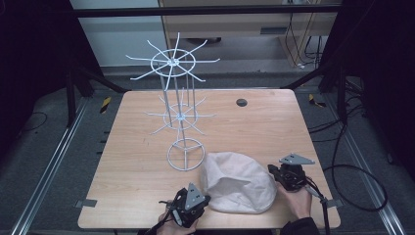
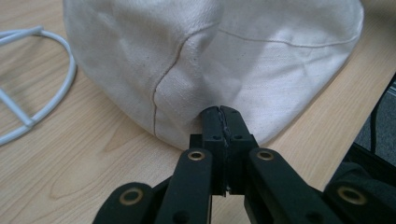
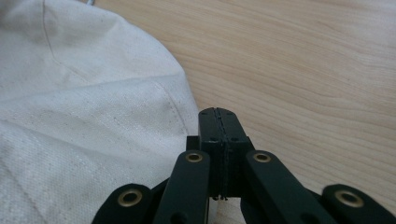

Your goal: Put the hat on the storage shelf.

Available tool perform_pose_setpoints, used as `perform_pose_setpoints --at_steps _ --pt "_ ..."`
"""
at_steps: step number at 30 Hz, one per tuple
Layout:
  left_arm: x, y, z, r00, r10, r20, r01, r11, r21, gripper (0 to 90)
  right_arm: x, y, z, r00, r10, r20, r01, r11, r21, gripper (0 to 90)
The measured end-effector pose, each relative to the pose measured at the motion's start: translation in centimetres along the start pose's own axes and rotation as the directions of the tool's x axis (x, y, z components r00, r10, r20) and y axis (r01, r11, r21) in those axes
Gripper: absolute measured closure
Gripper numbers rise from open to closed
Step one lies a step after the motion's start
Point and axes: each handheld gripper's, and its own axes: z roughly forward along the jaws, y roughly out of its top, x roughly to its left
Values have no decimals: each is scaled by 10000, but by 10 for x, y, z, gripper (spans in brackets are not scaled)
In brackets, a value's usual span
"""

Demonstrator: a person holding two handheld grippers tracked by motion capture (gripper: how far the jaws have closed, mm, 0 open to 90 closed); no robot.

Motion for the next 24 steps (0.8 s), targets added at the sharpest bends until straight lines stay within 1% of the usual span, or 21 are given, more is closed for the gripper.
perform_pose_setpoints --at_steps 2,3,4,5,7,8,9,10,11,14,15,16,17,19,21,22,23,24 --pt "1 1 7 10000 -30 -87 31 10000 87 895 1 -1 1 10000 -82 53 81 9998 154 900" --pt "2 2 9 9999 -31 -127 32 9999 110 895 1 -2 1 9999 -144 2 144 9997 215 900" --pt "2 2 9 9999 -31 -127 32 9999 110 895 1 -2 0 9998 -212 -19 213 9994 279 900" --pt "4 3 14 9997 -71 -230 75 9999 138 895 1 -4 0 9999 -138 -10 139 9995 275 900" --pt "8 4 19 9994 -37 -353 43 9998 187 896 1 -6 -2 9998 -118 -145 123 9993 341 900" --pt "8 4 19 9994 -37 -353 43 9998 187 896 1 -8 -3 9998 -151 -103 155 9992 379 900" --pt "11 5 23 9992 -102 -398 112 9997 239 896 1 -9 -4 9997 -199 -123 203 9990 386 900" --pt "11 5 23 9992 -102 -398 112 9997 239 896 2 -10 -5 9997 -141 -205 149 9991 409 900" --pt "14 6 27 9991 -100 -414 111 9996 248 896 2 -11 -6 9995 -257 -173 264 9988 421 900" --pt "16 8 31 9986 -47 -519 61 9996 259 896 3 -12 -6 9994 -291 -205 300 9985 456 900" --pt "19 10 36 9984 -83 -563 93 9998 181 896 6 -12 -8 9993 -319 -216 331 9980 544 900" --pt "19 10 36 9984 -83 -563 93 9998 181 896 8 -13 -8 9989 -434 -180 444 9975 555 900" --pt "22 12 40 9982 -220 -553 228 9996 143 896 9 -13 -9 9982 -580 -136 586 9969 528 900" --pt "26 15 44 9979 -398 -519 404 9991 94 896 11 -15 -11 9981 -590 -199 600 9968 524 900" --pt "27 17 46 9977 -359 -566 367 9992 124 897 13 -15 -12 9979 -590 -249 602 9970 497 900" --pt "30 20 51 9969 -424 -660 426 9991 11 897 14 -15 -12 9975 -643 -277 655 9968 448 900" --pt "30 20 51 9969 -424 -660 426 9991 11 896 15 -16 -13 9977 -606 -289 618 9971 447 900" --pt "34 24 54 9958 -467 -793 467 9989 -19 896 16 -16 -14 9974 -634 -354 647 9971 395 900"
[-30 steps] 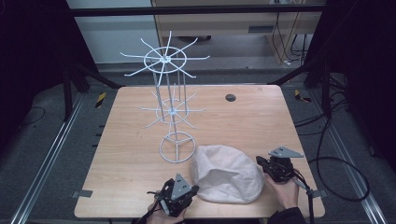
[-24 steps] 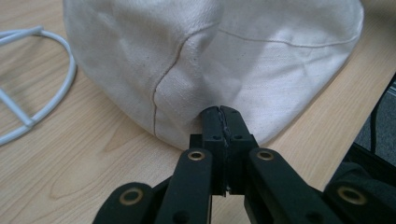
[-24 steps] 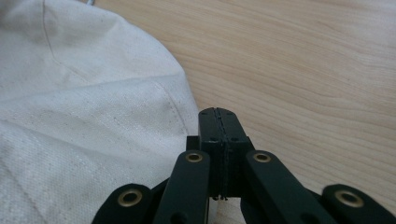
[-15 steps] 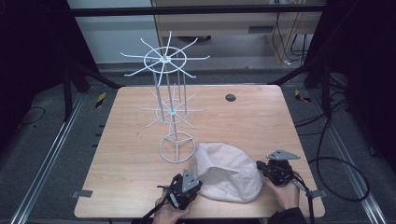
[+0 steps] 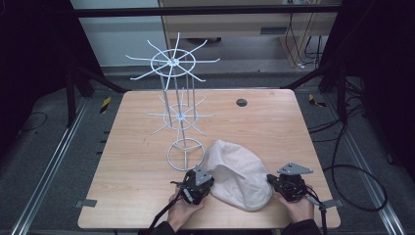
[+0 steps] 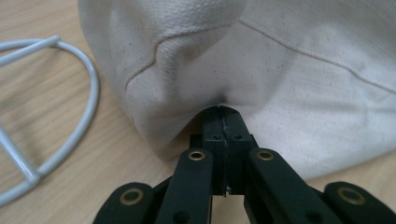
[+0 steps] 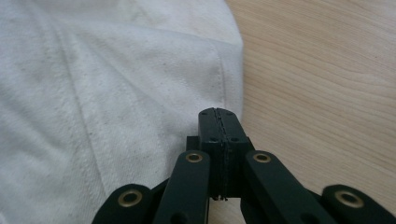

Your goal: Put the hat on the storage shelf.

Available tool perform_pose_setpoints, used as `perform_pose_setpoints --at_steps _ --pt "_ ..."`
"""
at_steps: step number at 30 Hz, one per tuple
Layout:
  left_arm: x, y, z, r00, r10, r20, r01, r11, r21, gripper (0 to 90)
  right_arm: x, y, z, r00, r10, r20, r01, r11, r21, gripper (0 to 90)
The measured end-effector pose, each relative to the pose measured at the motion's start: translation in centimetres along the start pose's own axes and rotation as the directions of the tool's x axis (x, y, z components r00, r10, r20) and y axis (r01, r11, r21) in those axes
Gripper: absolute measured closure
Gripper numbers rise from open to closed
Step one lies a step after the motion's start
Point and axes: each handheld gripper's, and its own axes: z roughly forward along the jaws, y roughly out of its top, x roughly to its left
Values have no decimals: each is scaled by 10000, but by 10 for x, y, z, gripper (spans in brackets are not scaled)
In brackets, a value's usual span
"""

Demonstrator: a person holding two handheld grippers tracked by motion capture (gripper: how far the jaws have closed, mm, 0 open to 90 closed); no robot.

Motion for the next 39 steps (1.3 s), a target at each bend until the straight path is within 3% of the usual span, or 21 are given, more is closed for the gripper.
perform_pose_setpoints --at_steps 8,15,20,23,30,32,33,34,35,38,39 --pt "6 6 12 9991 -416 -62 414 9987 -294 897 8 -7 -9 9998 -87 -189 85 9999 -99 900" --pt "8 13 18 9997 -223 -140 220 9995 -213 896 16 -9 -13 9990 -205 -407 201 9998 -88 900" --pt "9 13 16 9996 -296 -39 295 9992 -255 894 16 -10 -15 9989 -118 -450 112 9999 -129 900" --pt "13 13 -1 9997 -127 217 134 9994 -319 878 13 -7 -21 9997 -78 -215 70 9992 -402 900" --pt "22 7 -41 9997 76 231 -64 9987 -497 828 7 -2 -31 9995 243 179 -230 9971 -723 866" --pt "30 2 -63 10000 36 66 -30 9971 -760 781 6 2 -35 9988 342 341 -317 9970 -700 829" --pt "30 2 -63 10000 36 66 -30 9971 -760 773 6 2 -35 9988 342 341 -317 9970 -700 829" --pt "37 -2 -77 9999 -122 -76 113 9946 -1031 753 5 4 -36 9980 473 421 -441 9963 -738 802" --pt "37 -2 -77 9999 -122 -76 113 9946 -1031 734 5 4 -36 9980 473 421 -441 9963 -738 802" --pt "49 -9 -97 9986 -245 -473 178 9902 -1386 675 3 10 -40 9966 605 551 -563 9956 -754 759" --pt "60 -14 -108 9968 -438 -668 339 9891 -1430 625 3 14 -41 9961 634 609 -588 9955 -746 726"
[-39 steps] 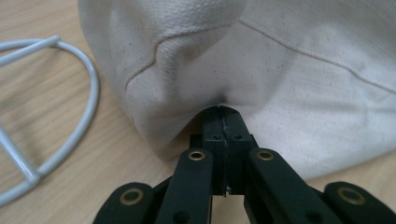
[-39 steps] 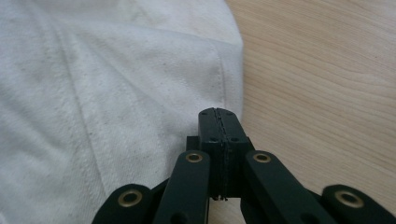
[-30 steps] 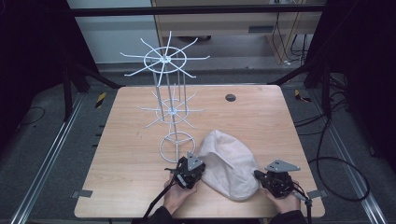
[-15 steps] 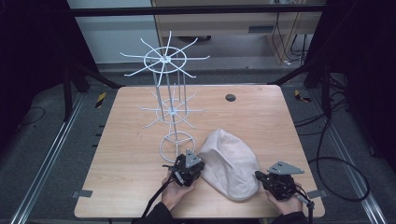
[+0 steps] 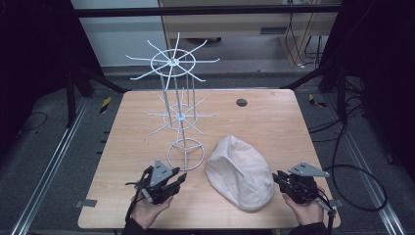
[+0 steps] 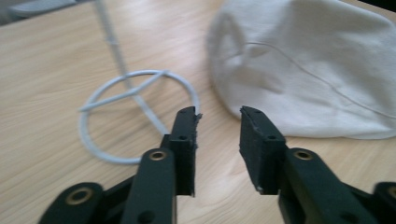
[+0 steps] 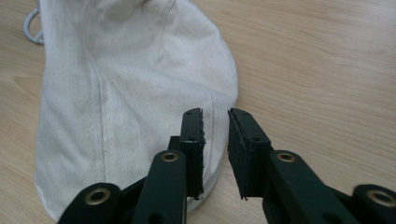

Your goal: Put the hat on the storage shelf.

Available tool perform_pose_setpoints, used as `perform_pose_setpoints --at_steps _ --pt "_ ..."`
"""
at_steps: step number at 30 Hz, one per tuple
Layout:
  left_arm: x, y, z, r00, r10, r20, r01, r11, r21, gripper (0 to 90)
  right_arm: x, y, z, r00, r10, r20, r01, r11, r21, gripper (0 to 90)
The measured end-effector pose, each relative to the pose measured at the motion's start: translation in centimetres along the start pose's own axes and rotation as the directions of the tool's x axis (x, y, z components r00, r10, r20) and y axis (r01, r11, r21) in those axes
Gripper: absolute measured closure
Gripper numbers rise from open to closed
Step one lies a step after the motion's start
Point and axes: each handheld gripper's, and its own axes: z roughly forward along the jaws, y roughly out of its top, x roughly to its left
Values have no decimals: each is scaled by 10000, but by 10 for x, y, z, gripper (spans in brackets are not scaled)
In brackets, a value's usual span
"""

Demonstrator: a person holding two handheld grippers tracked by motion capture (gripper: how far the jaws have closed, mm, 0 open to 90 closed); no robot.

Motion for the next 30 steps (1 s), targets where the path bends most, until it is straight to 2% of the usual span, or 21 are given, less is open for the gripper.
perform_pose_setpoints --at_steps 1,2,4,5,7,8,9,10,11,14,15,16,17,20,21,22,23,24,25,30 --pt "7 -2 -4 9999 -126 -102 126 9999 -39 611 0 2 0 10000 39 44 -39 10000 15 715" --pt "7 -2 -4 9999 -126 -102 126 9999 -39 593 0 2 0 10000 39 44 -39 10000 15 715" --pt "25 -9 -14 9975 -493 -507 490 9988 -70 558 2 8 -1 10000 91 7 -91 9999 66 677" --pt "25 -9 -14 9975 -493 -507 490 9988 -70 540 2 8 -1 10000 91 7 -91 9999 66 677" --pt "37 -15 -18 9937 -783 -796 773 9969 -158 517 4 12 -3 10000 12 -40 -11 9999 172 645" --pt "48 -22 -20 9885 -934 -1189 931 9956 -81 487 6 16 -4 9999 -100 -66 101 9998 168 624" --pt "48 -22 -20 9885 -934 -1189 931 9956 -81 470 6 17 -4 9999 -139 -93 141 9998 164 613" --pt "58 -29 -21 9813 -1184 -1520 1184 9929 -93 448 8 20 -5 9998 -132 -123 134 9998 159 603" --pt "63 -32 -22 9777 -1349 -1612 1360 9907 -42 428 9 22 -6 9997 -242 -61 242 9996 126 592" --pt "77 -40 -24 9633 -1779 -2009 1804 9836 -61 386 12 30 -8 9993 -288 -251 293 9993 220 551" --pt "77 -40 -24 9633 -1779 -2009 1804 9836 -61 373 12 30 -8 9993 -288 -251 293 9993 220 551" --pt "81 -42 -25 9582 -1910 -2129 1936 9810 -84 373 14 33 -8 9990 -351 -263 358 9990 262 544" --pt "89 -46 -28 9476 -2213 -2306 2243 9744 -132 343 19 39 -10 9981 -556 -271 566 9978 358 532" --pt "98 -52 -31 9344 -2438 -2598 2480 9686 -171 313 27 46 -12 9969 -692 -382 706 9969 359 517" --pt "98 -52 -31 9344 -2438 -2598 2480 9686 -171 307 29 48 -12 9963 -755 -414 773 9961 422 511" --pt "103 -55 -33 9290 -2457 -2766 2522 9676 -125 304 32 51 -13 9959 -795 -434 814 9956 459 506" --pt "103 -55 -33 9290 -2457 -2766 2522 9676 -125 297 32 51 -13 9959 -795 -434 814 9956 459 506" --pt "107 -57 -33 9237 -2446 -2950 2546 9670 -46 291 36 55 -12 9948 -877 -516 905 9945 529 497" --pt "109 -58 -33 9212 -2465 -3012 2571 9664 -44 288 38 57 -12 9943 -910 -563 942 9939 566 495" --pt "115 -63 -30 9148 -2468 -3198 2620 9651 46 285 48 68 -8 9915 -1027 -799 1087 9913 747 487"
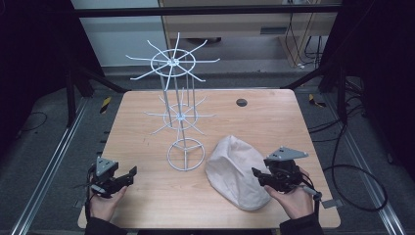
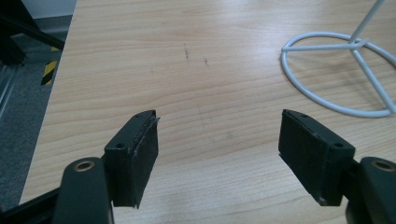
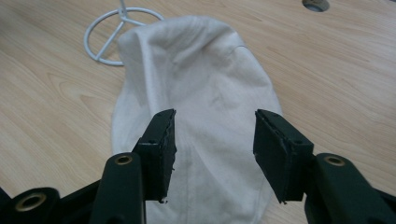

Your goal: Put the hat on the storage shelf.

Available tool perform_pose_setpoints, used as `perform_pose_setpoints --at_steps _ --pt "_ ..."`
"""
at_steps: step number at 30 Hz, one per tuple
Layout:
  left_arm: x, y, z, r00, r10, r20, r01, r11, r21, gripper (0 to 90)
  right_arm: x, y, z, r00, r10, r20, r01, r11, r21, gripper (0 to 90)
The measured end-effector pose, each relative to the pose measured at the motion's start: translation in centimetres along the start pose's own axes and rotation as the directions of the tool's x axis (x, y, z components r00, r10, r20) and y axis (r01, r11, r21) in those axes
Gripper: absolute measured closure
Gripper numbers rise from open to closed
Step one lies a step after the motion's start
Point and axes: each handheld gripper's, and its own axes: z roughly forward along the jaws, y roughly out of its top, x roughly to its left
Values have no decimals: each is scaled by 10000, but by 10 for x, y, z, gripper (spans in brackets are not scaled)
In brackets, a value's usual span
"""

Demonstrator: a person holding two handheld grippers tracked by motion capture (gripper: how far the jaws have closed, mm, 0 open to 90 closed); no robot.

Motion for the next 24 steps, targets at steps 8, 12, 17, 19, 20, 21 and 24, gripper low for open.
perform_pose_setpoints --at_steps 8,12,17,19,20,21,24 --pt "5 -3 5 9997 89 -242 -83 9997 248 293 18 18 16 9985 -489 -254 502 9973 531 487" --pt "5 -5 6 9997 89 -223 -82 9995 317 295 25 24 25 9973 -655 -323 680 9944 807 495" --pt "4 -5 7 9997 199 -165 -192 9990 400 297 30 29 37 9972 -675 -332 711 9900 1219 509" --pt "3 -5 7 9997 196 -155 -189 9989 424 297 31 30 41 9972 -650 -383 696 9884 1347 517" --pt "3 -5 7 9997 196 -155 -189 9989 424 297 31 30 41 9972 -650 -383 696 9884 1347 517" --pt "4 -5 8 9997 191 -171 -183 9987 468 297 31 30 46 9971 -644 -402 697 9865 1480 524" --pt "4 -6 8 9997 167 -158 -159 9987 483 297 32 31 52 9972 -628 -404 688 9829 1707 534"
